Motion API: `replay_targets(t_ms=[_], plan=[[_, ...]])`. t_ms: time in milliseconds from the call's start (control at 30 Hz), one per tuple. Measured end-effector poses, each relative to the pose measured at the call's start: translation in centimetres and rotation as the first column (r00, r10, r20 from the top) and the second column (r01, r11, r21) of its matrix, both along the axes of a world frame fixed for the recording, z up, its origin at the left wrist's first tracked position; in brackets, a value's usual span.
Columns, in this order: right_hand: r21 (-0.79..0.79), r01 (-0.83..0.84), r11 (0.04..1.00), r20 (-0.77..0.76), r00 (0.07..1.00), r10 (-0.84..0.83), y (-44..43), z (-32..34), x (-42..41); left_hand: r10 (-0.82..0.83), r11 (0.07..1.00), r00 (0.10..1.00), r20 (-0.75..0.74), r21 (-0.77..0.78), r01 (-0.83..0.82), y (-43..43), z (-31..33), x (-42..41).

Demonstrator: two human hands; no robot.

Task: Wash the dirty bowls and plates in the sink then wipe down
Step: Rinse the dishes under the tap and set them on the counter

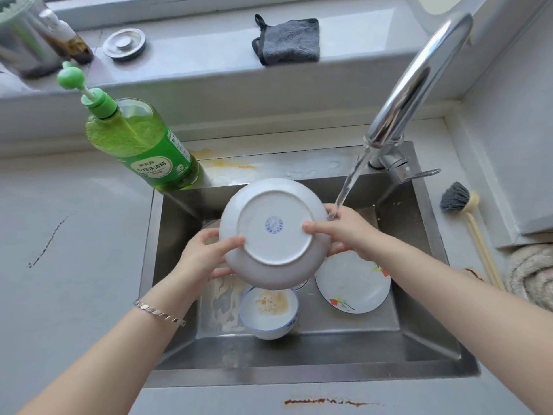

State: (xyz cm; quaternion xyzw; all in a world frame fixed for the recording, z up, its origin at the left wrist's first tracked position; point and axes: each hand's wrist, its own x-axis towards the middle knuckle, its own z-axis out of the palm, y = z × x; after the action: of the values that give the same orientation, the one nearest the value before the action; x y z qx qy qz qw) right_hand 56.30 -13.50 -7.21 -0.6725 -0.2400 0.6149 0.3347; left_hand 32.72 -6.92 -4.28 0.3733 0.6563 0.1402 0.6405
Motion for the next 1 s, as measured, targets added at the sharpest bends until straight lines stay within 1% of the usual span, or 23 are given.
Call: replay_targets(t_ms=[67,133,233,333,400,500,600,667,733,800,833,867,933,967,1000], plan=[[-0.005,0.005,1.000,-0.010,1.000,-0.005,-0.5,-0.1,0.0,-0.001,1.000,1.000,0.008,-0.025,0.001,-0.4,0.0,-0.2],[-0.009,0.053,0.999,-0.044,0.998,-0.053,-1.0,0.0,0.6,-0.006,0.999,1.000,0.025,-0.032,0.007,-0.7,0.0,0.6],[-0.004,0.227,0.974,-0.164,0.961,-0.224,-1.8,0.1,2.2,-0.048,0.999,0.998,0.030,0.007,0.048,-0.7,-0.1,3.1],[0.028,0.362,0.932,-0.204,0.914,-0.349,-3.4,0.3,4.7,-0.118,0.992,0.992,0.036,0.057,0.116,-0.9,0.0,6.6],[0.065,0.418,0.906,-0.208,0.894,-0.398,-4.9,0.9,6.2,-0.179,0.982,0.983,0.045,0.067,0.176,-1.3,0.0,8.8],[0.146,0.469,0.871,-0.195,0.877,-0.439,-7.3,2.1,7.9,-0.285,0.958,0.956,0.062,0.032,0.284,-2.1,0.0,11.0],[0.292,0.440,0.849,-0.152,0.898,-0.413,-9.3,3.0,8.8,-0.342,0.938,0.937,0.073,-0.036,0.345,-2.7,0.1,11.5],[0.388,0.358,0.850,-0.047,0.928,-0.369,-10.0,3.3,8.7,-0.303,0.944,0.949,0.083,-0.111,0.311,-3.0,0.9,11.3],[0.461,0.211,0.862,0.143,0.941,-0.307,-10.4,3.5,8.1,-0.224,0.938,0.965,0.135,-0.237,0.251,-2.7,1.6,10.7],[0.484,0.010,0.875,0.361,0.908,-0.210,-10.5,3.7,6.9,-0.162,0.895,0.965,0.208,-0.381,0.232,-2.1,2.1,9.9],[0.495,-0.122,0.860,0.472,0.869,-0.148,-10.5,3.8,6.1,-0.130,0.867,0.966,0.225,-0.447,0.220,-2.0,2.4,9.4],[0.518,-0.267,0.813,0.570,0.816,-0.095,-10.5,3.6,5.3,-0.106,0.842,0.969,0.225,-0.499,0.208,-1.9,2.6,8.9],[0.564,-0.509,0.651,0.705,0.706,-0.059,-10.6,3.1,3.8,-0.115,0.815,0.974,0.196,-0.542,0.205,-2.3,2.7,8.0],[0.564,-0.589,0.578,0.752,0.656,-0.066,-10.7,2.8,3.0,-0.122,0.814,0.977,0.173,-0.547,0.198,-2.8,2.7,7.5],[0.553,-0.640,0.533,0.785,0.615,-0.076,-10.9,2.3,2.4,-0.109,0.823,0.983,0.146,-0.542,0.172,-3.4,2.5,6.9]])
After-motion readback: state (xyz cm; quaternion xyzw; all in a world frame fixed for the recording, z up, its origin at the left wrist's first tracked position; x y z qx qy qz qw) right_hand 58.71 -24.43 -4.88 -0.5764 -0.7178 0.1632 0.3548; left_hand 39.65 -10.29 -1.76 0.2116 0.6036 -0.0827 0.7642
